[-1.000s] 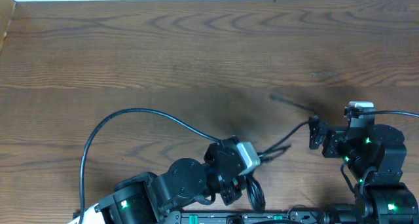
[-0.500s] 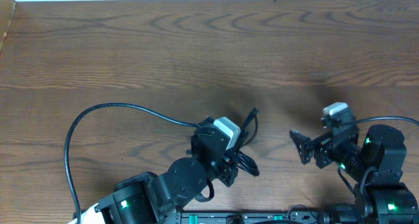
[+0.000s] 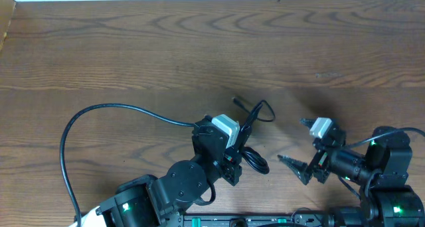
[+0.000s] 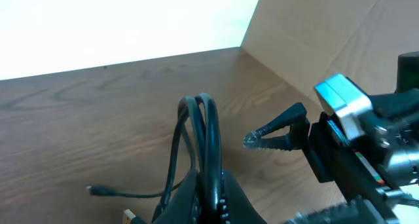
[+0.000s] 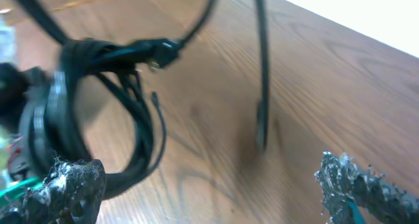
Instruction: Untangle cables
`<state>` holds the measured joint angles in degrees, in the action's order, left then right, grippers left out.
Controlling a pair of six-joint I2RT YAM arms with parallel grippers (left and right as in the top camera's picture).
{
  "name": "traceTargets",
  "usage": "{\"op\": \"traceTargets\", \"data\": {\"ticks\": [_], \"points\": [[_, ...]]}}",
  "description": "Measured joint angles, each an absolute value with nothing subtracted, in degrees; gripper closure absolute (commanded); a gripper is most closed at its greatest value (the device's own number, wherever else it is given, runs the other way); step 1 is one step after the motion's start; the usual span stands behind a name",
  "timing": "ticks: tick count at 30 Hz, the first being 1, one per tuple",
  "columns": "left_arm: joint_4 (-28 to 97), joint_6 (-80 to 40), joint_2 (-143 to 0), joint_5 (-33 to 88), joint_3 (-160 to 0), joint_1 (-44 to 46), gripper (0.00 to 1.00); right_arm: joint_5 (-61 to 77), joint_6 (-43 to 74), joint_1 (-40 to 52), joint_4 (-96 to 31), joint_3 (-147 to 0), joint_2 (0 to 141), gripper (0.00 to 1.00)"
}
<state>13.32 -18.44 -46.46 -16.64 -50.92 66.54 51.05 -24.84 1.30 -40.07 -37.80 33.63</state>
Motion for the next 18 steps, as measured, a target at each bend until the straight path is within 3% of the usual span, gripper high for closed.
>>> {"op": "traceTargets", "data": {"ticks": [18], "points": [[8.7, -19.8, -47.7, -16.1, -50.9, 66.5, 0.92, 58.6, -28.9, 1.3, -39.6, -37.8, 33.6, 0.01]]}}
